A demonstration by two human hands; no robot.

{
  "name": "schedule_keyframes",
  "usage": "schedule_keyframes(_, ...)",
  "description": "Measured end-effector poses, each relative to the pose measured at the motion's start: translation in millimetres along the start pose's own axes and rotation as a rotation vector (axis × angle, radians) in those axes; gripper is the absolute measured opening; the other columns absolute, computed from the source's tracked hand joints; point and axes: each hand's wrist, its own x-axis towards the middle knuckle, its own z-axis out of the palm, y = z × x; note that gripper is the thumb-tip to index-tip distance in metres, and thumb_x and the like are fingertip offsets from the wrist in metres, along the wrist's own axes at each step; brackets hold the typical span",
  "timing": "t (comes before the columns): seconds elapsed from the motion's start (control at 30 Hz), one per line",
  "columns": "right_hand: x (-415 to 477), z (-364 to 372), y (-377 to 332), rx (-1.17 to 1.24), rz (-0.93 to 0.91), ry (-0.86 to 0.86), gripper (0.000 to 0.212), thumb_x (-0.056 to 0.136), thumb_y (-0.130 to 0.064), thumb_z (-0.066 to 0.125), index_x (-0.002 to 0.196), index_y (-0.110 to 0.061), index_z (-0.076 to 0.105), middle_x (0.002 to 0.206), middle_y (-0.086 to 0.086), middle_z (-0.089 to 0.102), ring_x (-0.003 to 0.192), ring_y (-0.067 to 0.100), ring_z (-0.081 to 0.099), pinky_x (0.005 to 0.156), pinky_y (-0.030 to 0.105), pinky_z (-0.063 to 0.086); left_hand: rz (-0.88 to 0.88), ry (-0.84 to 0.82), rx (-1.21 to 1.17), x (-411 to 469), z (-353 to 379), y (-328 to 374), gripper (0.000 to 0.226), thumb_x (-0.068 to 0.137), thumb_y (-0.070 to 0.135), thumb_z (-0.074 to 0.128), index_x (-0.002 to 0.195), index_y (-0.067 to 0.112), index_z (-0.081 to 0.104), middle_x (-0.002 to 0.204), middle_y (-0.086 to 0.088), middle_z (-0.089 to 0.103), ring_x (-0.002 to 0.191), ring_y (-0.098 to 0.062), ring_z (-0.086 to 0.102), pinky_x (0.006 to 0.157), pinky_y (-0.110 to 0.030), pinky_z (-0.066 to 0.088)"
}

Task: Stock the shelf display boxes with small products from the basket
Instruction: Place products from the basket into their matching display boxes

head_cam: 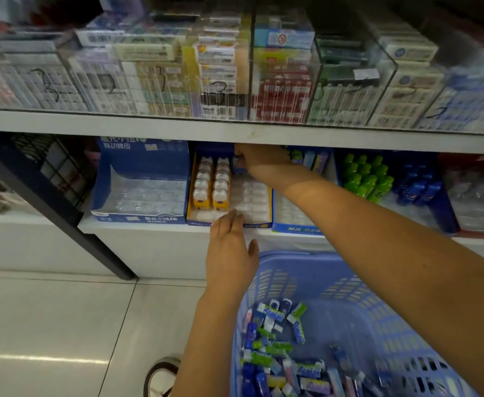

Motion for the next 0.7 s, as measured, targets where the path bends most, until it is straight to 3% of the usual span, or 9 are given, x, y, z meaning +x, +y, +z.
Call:
schedule_keyframes(0.07, 0.3, 1.5, -2.2, -0.022, -0.026, -0.002, 0.029, 0.100, -0.020, 0.036, 0.111, 0.000, 0.054, 0.088, 0.002, 0.051, 0.064, 0.002, 0.038, 0.052, 0.011, 0.024, -0.005, -0.004, -0.005, 0.0, -0.2, 0.1, 0.057, 0.094, 0.025, 0.053, 0.145, 0.011, 0.033, 0.154, -0.001, 0.027, 0.142, -0.018, 0.018, 0.115, -0.024, 0.014)
schedule_keyframes(0.2, 2.0, 1.3, -2.0, -0.067, 0.008, -0.022, 0.028, 0.100, -0.017, 0.037, 0.113, 0.001, 0.054, 0.112, 0.016, 0.059, 0.094, 0.026, 0.055, 0.059, 0.018, 0.034, -0.012, -0.006, -0.022, 0.3, 0.6, -1.2, 0.057, 0.094, 0.025, 0.054, 0.145, 0.011, 0.033, 0.154, -0.001, 0.027, 0.143, -0.019, 0.018, 0.116, -0.027, 0.016)
schedule_keyframes(0.27, 1.4, 2.0, -0.3, -0.087, 0.052, -0.026, 0.029, 0.099, -0.016, 0.039, 0.117, 0.002, 0.055, 0.117, 0.019, 0.059, 0.105, 0.032, 0.055, 0.078, 0.033, 0.045, -0.017, -0.009, -0.028, 0.1, 1.0, -1.1, 0.057, 0.093, 0.025, 0.054, 0.145, 0.011, 0.033, 0.154, -0.001, 0.027, 0.143, -0.019, 0.018, 0.116, -0.027, 0.016)
schedule_keyframes(0.33, -1.7, 0.3, -0.9, -0.105, 0.077, -0.020, 0.031, 0.098, -0.014, 0.041, 0.120, 0.002, 0.055, 0.121, 0.020, 0.058, 0.109, 0.033, 0.055, 0.091, 0.039, 0.045, -0.020, -0.009, -0.034, 0.4, 1.4, -1.0, 0.057, 0.093, 0.025, 0.054, 0.145, 0.011, 0.033, 0.154, -0.001, 0.028, 0.143, -0.020, 0.017, 0.116, -0.028, 0.017)
schedule_keyframes(0.47, -10.9, -7.0, -6.9, -0.218, 0.021, -0.062, 0.030, 0.096, -0.016, 0.046, 0.119, 0.001, 0.056, 0.120, 0.018, 0.059, 0.110, 0.032, 0.056, 0.085, 0.032, 0.044, -0.005, -0.029, -0.026, 0.8, -2.6, 0.3, 0.056, 0.094, 0.024, 0.054, 0.144, 0.009, 0.034, 0.154, -0.003, 0.029, 0.142, -0.019, 0.019, 0.115, -0.027, 0.021)
schedule_keyframes(0.53, -19.8, -15.5, -11.4, -0.281, -0.004, -0.098, 0.035, 0.097, -0.024, 0.048, 0.123, -0.002, 0.055, 0.124, 0.016, 0.057, 0.113, 0.030, 0.055, 0.084, 0.028, 0.042, 0.000, 0.017, -0.116, -2.7, -6.7, 5.7, 0.048, 0.095, 0.021, 0.053, 0.140, 0.009, 0.042, 0.148, -0.004, 0.037, 0.138, -0.018, 0.029, 0.109, -0.024, 0.028)
schedule_keyframes(0.6, -41.5, -24.5, -8.7, -0.329, -0.081, -0.032, 0.037, 0.096, -0.029, 0.050, 0.124, -0.007, 0.057, 0.125, 0.012, 0.058, 0.114, 0.027, 0.054, 0.091, 0.028, 0.042, 0.051, 0.155, -0.243, -8.6, -8.9, 13.9, 0.030, 0.095, 0.019, 0.052, 0.124, 0.010, 0.058, 0.128, -0.004, 0.057, 0.117, -0.016, 0.051, 0.092, -0.020, 0.039)
schedule_keyframes(0.63, -59.2, -28.1, -1.8, -0.295, -0.123, 0.031, 0.032, 0.094, -0.029, 0.053, 0.116, -0.008, 0.062, 0.116, 0.011, 0.063, 0.107, 0.026, 0.058, 0.087, 0.026, 0.043, 0.083, 0.189, -0.286, -12.0, -8.5, 19.0, 0.021, 0.096, 0.019, 0.052, 0.111, 0.011, 0.064, 0.109, -0.004, 0.064, 0.098, -0.015, 0.058, 0.079, -0.019, 0.042)
schedule_keyframes(0.7, -103.9, -30.0, 25.4, -0.149, -0.163, 0.110, 0.018, 0.089, -0.025, 0.061, 0.089, -0.009, 0.069, 0.079, 0.005, 0.067, 0.074, 0.016, 0.062, 0.063, 0.018, 0.038, 0.116, 0.095, -0.279, -16.7, -0.2, 28.2, 0.021, 0.097, 0.023, 0.050, 0.087, 0.010, 0.064, 0.078, -0.005, 0.064, 0.069, -0.018, 0.056, 0.061, -0.028, 0.041)
